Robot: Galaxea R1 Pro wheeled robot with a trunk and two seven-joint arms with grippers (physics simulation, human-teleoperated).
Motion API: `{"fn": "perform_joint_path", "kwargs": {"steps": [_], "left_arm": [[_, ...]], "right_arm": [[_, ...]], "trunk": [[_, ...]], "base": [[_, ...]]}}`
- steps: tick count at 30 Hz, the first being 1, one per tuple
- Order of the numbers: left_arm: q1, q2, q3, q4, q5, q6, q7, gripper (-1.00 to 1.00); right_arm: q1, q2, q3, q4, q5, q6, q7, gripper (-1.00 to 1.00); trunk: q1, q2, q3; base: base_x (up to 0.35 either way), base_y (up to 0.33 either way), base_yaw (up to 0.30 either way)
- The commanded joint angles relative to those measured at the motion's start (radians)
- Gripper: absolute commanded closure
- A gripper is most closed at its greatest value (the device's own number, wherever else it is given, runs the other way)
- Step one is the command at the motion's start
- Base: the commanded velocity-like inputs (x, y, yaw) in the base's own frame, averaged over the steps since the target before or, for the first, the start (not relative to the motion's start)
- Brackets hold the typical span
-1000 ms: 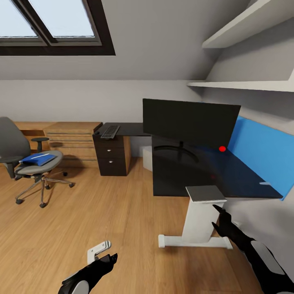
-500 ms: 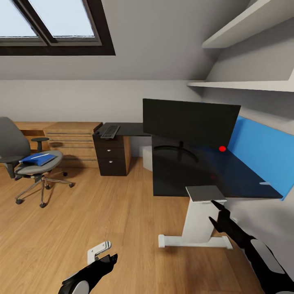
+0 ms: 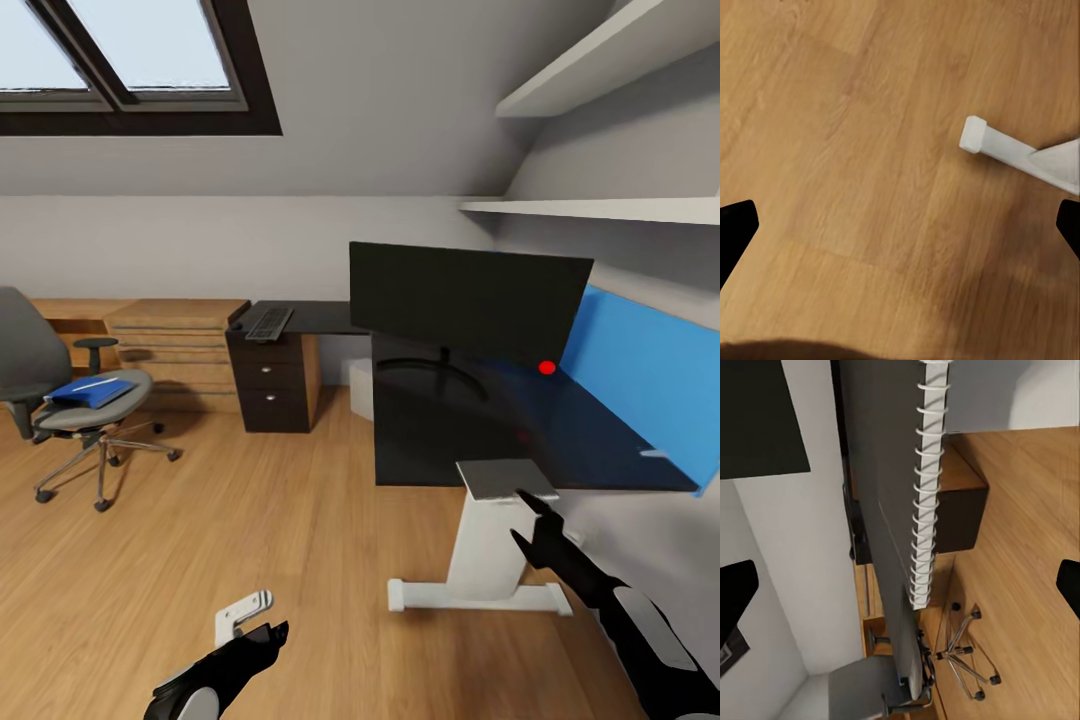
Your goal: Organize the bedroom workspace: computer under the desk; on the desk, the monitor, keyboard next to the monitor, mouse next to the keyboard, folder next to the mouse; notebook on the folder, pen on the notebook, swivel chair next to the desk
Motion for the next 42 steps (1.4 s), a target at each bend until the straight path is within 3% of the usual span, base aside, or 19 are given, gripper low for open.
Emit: {"fn": "perform_joint_path", "kwargs": {"steps": [1,13,42], "left_arm": [[-0.001,0.001,-0.007,-0.001,0.009,0.000,0.010,-1.00],[-0.001,0.005,-0.033,-0.001,0.011,0.000,0.010,-1.00],[-0.001,0.013,-0.034,-0.001,0.011,0.000,0.010,-1.00]], "right_arm": [[-0.001,0.000,-0.002,0.001,-0.002,0.005,0.001,-1.00],[-0.001,0.001,-0.002,0.028,-0.001,0.000,-0.013,-1.00],[-0.001,0.000,-0.004,0.064,-0.001,-0.006,-0.034,-1.00]], "trunk": [[0.000,0.000,-0.001],[0.000,0.000,-0.001],[0.000,0.000,-0.001]], "base": [[0.266,0.000,0.000],[0.077,0.000,0.000],[0.056,0.016,0.000]]}}
